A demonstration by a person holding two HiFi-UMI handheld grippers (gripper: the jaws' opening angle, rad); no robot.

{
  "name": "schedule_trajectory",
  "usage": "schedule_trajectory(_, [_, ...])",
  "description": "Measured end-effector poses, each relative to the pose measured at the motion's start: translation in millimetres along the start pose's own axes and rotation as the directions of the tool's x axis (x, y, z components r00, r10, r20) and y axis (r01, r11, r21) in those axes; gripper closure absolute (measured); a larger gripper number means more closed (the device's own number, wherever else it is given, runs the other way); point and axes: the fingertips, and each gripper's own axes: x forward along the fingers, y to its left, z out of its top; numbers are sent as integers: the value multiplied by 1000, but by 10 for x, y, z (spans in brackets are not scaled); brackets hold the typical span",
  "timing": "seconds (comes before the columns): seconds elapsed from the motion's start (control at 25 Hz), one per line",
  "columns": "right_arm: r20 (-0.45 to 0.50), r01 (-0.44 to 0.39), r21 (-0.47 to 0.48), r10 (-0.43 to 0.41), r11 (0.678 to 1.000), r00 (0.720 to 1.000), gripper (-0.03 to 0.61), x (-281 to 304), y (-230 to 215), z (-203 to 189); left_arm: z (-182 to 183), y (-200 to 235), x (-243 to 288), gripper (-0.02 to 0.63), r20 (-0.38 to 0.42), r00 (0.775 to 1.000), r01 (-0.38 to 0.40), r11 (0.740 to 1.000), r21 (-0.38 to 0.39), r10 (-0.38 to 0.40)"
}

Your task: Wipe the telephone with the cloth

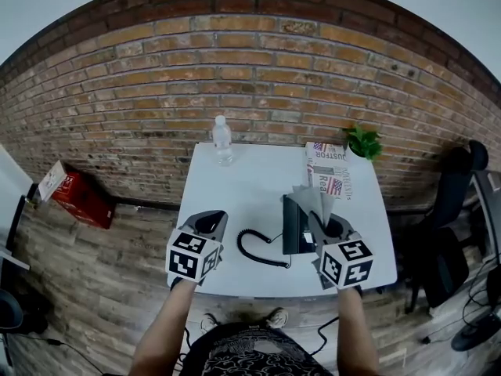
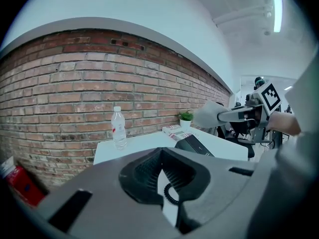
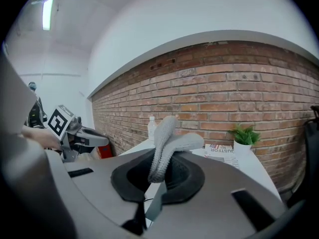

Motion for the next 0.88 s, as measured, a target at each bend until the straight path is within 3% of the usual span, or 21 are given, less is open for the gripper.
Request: schedule_trajectory(0.88, [4, 9, -7, -9, 1000, 1000, 568, -46, -9, -19, 83, -37, -18, 607, 18, 1000, -3, 1000, 0, 3])
